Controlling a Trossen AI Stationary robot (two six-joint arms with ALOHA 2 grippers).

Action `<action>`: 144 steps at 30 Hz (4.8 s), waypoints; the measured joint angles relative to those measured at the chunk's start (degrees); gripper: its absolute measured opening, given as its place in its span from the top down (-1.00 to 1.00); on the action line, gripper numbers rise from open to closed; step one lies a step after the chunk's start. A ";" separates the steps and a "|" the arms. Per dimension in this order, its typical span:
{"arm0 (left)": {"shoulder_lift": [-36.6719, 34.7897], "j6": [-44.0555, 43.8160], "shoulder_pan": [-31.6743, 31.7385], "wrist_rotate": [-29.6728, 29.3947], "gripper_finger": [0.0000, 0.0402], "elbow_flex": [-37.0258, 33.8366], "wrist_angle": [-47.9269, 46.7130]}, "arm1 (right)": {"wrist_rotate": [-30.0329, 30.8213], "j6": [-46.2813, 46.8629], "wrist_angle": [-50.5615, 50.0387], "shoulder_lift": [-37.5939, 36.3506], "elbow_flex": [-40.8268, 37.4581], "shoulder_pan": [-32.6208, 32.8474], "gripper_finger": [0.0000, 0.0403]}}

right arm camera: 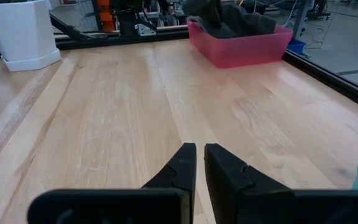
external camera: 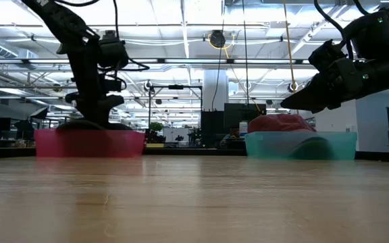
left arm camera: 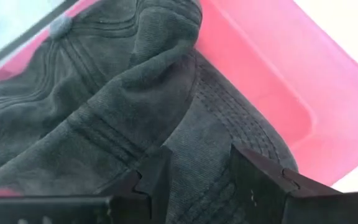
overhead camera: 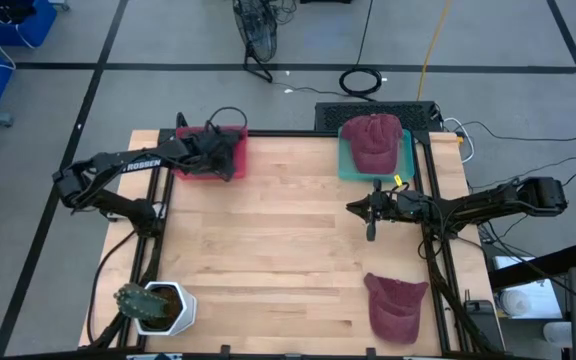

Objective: Pick & Place hat
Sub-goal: Put the black cap into the red bin

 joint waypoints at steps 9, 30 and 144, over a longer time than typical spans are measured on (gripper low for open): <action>0.15 7.35 -2.93 2.43 0.18 -0.20 8.86 | 0.00 0.00 -0.01 0.02 0.00 0.00 0.89; -9.92 -11.63 -6.27 -5.82 0.18 3.18 -18.40 | -0.02 1.11 0.06 0.01 0.00 0.02 0.89; -1.71 -7.02 -9.55 -8.49 0.18 -4.24 -0.32 | 0.04 1.70 6.51 0.02 -2.43 0.00 0.89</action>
